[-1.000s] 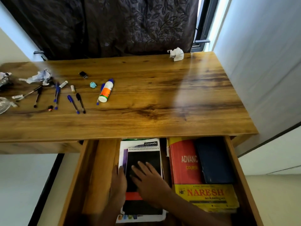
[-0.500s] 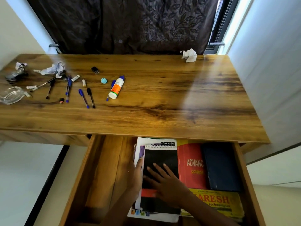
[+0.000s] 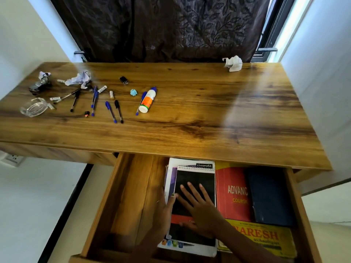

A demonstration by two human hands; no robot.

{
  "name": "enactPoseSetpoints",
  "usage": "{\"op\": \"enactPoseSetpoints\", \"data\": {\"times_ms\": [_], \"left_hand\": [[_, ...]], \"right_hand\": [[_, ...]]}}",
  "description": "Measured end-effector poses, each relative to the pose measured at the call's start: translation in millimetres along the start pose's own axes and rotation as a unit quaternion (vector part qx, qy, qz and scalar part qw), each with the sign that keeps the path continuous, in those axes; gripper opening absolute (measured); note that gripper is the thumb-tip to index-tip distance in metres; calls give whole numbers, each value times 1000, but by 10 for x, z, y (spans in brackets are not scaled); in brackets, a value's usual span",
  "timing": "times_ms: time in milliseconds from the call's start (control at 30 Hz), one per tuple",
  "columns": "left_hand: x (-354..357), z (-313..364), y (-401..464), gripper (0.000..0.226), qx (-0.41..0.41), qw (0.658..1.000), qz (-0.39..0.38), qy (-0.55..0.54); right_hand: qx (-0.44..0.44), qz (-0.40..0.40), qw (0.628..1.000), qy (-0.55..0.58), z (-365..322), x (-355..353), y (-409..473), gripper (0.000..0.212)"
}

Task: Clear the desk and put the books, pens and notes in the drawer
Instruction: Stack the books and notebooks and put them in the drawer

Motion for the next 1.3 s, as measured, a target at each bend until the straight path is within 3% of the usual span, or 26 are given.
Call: {"op": "enactPoseSetpoints", "data": {"times_ms": [67, 133, 233, 300, 400, 500, 600, 900, 1133, 1300], "left_hand": [[203, -170, 107, 129, -6, 1000, 6, 9], [50, 76, -77, 134, 18, 1000, 4, 20], [-36, 216, -139, 130, -11, 999, -10, 35], [-122, 472, -341, 117, -3, 998, -16, 59], [-182, 674, -547, 70, 57, 987, 38, 146], [-235, 727, -654, 62, 64, 975, 39, 210], [-351, 734, -751, 52, 112, 982, 19, 148], [-525, 568, -597, 55, 146, 967, 51, 202], [-686, 585, -535, 49, 170, 962, 97, 191], [-887, 725, -540, 55, 202, 951, 86, 218]], "right_hand": [[-6, 8, 1000, 4, -10, -3, 9, 77], [-8, 11, 1000, 10, -14, -11, 8, 77], [-22, 30, 999, 8, -8, -24, 23, 76], [-27, 43, 999, 9, -21, -55, 45, 75], [-9, 56, 997, 50, -45, -131, 82, 67], [17, 86, 991, 102, -95, -239, 116, 52], [24, 101, 989, 103, -147, -295, 175, 47], [30, 100, 989, 109, -356, -385, 278, 41], [53, 28, 993, 103, -427, -373, 320, 42], [53, -6, 989, 139, -637, -461, 465, 50]]}}
Point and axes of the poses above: each hand's wrist, its own y-axis towards the middle knuckle, its own x-axis out of the palm, z = x × y, the point moved 3 cm from there along y, towards the middle knuckle, and after that the axes turned 13 degrees about y, right-handed, at the moved point
